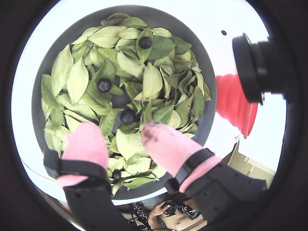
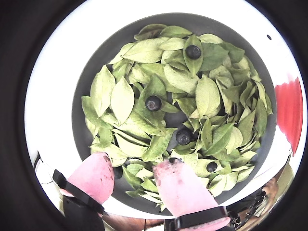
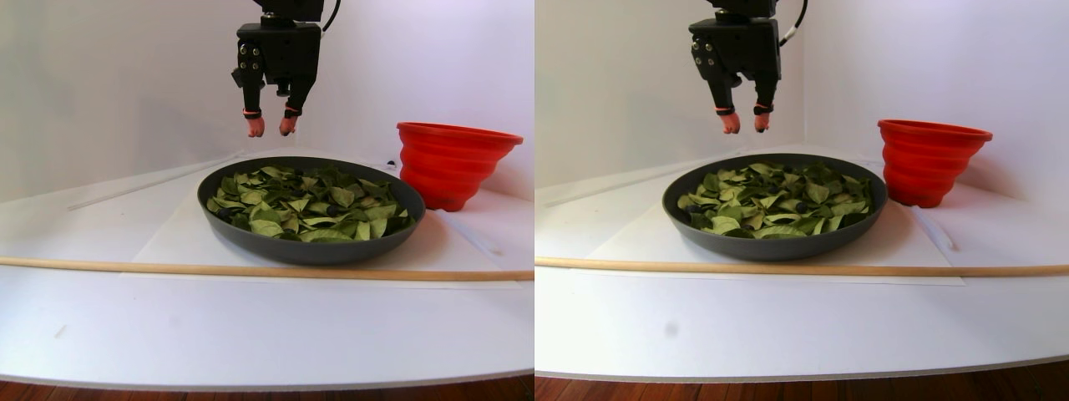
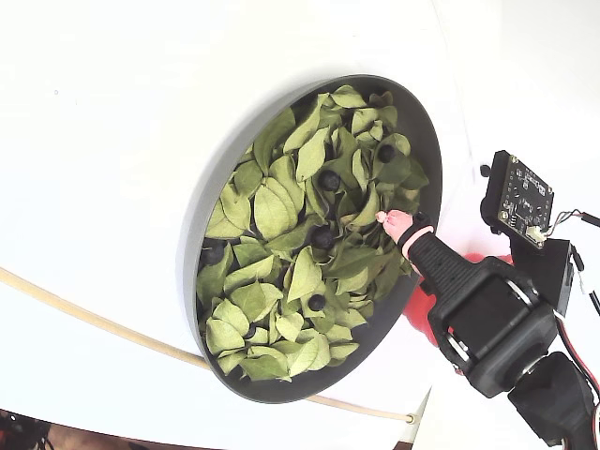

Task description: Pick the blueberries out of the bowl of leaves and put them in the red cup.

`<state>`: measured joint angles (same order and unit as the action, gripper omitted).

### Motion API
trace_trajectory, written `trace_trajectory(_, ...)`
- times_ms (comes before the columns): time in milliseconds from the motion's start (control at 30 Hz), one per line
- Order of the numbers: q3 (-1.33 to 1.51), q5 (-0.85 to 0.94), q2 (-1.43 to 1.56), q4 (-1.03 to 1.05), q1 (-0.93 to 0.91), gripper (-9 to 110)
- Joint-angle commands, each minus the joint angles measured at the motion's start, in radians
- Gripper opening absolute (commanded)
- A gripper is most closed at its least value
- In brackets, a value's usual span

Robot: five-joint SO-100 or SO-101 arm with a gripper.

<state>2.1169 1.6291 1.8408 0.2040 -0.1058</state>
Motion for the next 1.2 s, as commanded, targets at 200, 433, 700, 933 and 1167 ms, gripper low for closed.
trace_trajectory(200, -0.091, 0.014, -0.038, -0.052, 0.002, 17)
trace_trajectory(433, -0.114, 0.017, -0.087, -0.072, 0.000, 17)
trace_trajectory(700, -0.130, 0.026, -0.140, -0.100, -0.002, 17)
trace_trajectory(933, -0.152, 0.031, -0.190, -0.133, -0.003, 17)
trace_trajectory(1167, -0.175, 0.032, -0.244, -0.163, -0.003, 17)
